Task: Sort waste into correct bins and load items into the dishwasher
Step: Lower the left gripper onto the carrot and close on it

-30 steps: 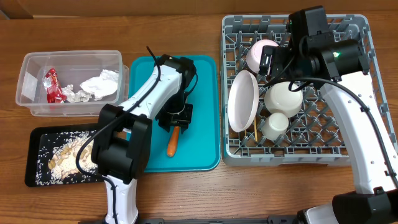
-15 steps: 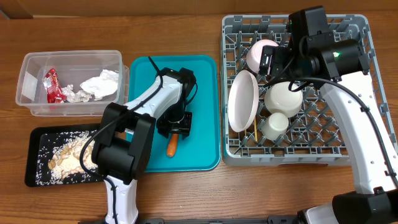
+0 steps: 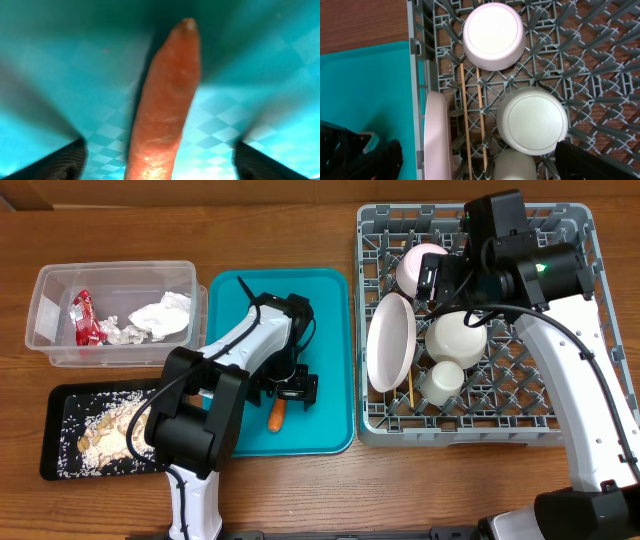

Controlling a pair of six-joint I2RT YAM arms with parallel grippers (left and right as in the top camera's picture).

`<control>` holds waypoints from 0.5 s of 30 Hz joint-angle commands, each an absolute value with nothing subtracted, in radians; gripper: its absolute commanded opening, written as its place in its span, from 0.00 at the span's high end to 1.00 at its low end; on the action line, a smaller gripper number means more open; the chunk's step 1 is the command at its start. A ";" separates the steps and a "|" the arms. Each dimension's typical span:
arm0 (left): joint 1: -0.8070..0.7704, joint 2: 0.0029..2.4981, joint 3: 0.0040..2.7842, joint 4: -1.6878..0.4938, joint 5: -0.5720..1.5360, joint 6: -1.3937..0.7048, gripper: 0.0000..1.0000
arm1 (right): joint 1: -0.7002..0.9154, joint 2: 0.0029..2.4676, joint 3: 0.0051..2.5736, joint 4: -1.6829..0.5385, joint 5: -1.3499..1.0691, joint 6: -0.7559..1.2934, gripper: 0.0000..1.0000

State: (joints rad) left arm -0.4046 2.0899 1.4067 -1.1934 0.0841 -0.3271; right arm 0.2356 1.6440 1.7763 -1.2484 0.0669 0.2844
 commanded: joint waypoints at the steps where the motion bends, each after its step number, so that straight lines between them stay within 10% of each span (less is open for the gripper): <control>1: -0.407 2.115 1.378 -1.177 0.052 -0.337 0.24 | 0.234 1.645 1.773 -1.244 0.074 0.286 0.00; 15: -0.407 2.115 1.378 -1.184 0.052 -0.337 0.70 | 0.234 1.645 1.773 -1.244 0.074 0.285 0.00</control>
State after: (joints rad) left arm -0.4061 2.0899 1.4029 -1.1973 0.0853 -0.3382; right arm 0.2356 1.6440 1.7763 -1.2484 0.0669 0.2840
